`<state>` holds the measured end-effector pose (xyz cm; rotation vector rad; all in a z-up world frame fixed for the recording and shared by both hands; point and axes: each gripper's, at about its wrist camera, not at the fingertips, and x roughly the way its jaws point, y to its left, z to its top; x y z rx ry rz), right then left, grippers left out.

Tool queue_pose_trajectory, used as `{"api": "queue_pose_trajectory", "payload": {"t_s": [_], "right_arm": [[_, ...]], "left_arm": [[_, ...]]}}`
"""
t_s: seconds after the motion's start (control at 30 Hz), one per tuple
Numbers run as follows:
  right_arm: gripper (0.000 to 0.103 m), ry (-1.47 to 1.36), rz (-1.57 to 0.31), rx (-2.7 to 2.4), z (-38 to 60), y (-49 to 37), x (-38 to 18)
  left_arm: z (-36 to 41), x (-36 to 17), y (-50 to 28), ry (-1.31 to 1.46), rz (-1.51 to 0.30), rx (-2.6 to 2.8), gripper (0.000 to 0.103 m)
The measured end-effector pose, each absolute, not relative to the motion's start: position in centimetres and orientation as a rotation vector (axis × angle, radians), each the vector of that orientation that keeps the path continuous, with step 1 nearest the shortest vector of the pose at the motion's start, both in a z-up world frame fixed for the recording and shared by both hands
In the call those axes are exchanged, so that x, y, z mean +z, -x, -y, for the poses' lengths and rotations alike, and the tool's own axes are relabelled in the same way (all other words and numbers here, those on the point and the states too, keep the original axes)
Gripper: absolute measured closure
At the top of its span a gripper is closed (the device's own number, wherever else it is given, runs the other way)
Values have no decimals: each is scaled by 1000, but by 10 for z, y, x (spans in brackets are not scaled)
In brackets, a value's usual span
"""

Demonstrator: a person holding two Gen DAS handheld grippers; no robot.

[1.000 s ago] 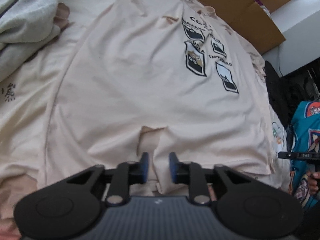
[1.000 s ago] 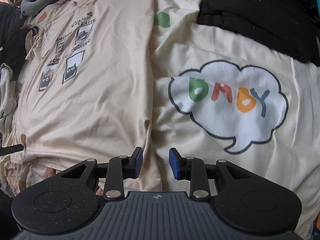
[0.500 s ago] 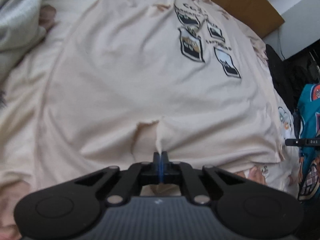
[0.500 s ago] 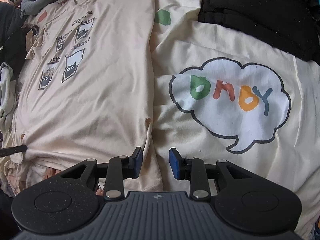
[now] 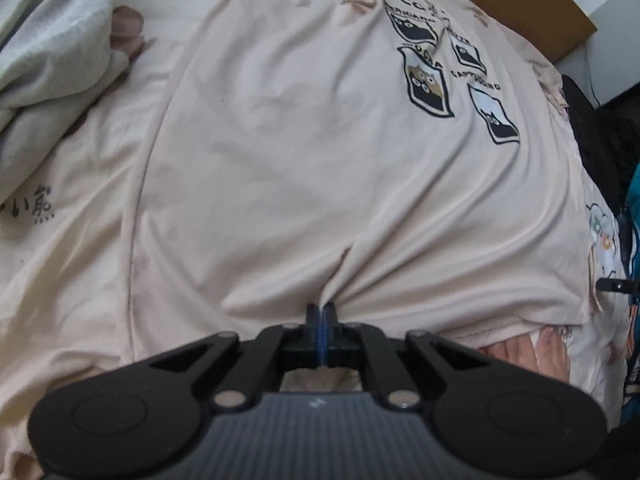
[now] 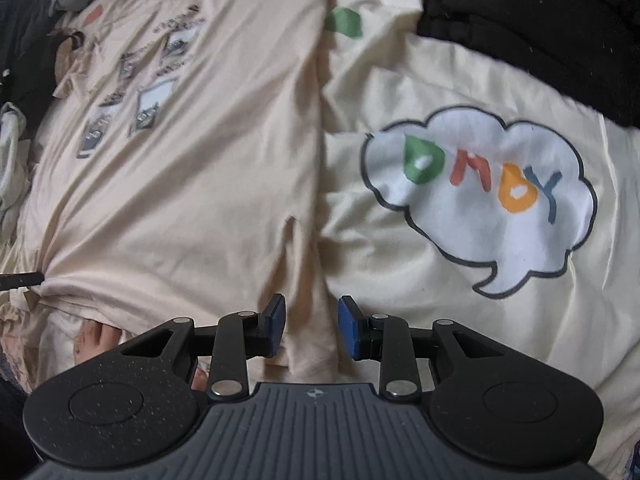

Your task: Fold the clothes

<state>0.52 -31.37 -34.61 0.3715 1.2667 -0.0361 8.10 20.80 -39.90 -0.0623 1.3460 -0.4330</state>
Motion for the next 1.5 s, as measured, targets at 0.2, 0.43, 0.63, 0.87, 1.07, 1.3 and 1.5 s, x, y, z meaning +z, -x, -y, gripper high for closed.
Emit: {"api": "queue_pose_trajectory", "payload": {"t_s": [0.2,0.43,0.63,0.87,1.07,1.3,1.5], "right_arm": [[68,-285,-1248,-17,300,-14,-350],[103,-233,-1192,-5,286,-22,-334],[103,-262,-1186,58,278,-27,-334],[73,-173,-1154,-40,279,-34,-334],[79,-176,-1150,-50,284,-44,-346],[103,-193,-1109,-26,280,-43,-339],[103,-215,-1114,15,272,-47,-344]], "left_arm": [[-215,-389,-81,52,-1335,-437,103],[-220,-382,-80,31,-1332,-431,103],[-223,-381,-79,17,-1343,-423,103],[-236,-374,-84,43,-1366,-377,96],[-243,-354,-91,43,-1329,-392,92],[-203,-338,-120,8,-1263,-433,91],[-139,-343,-150,-26,-1228,-564,81]]}}
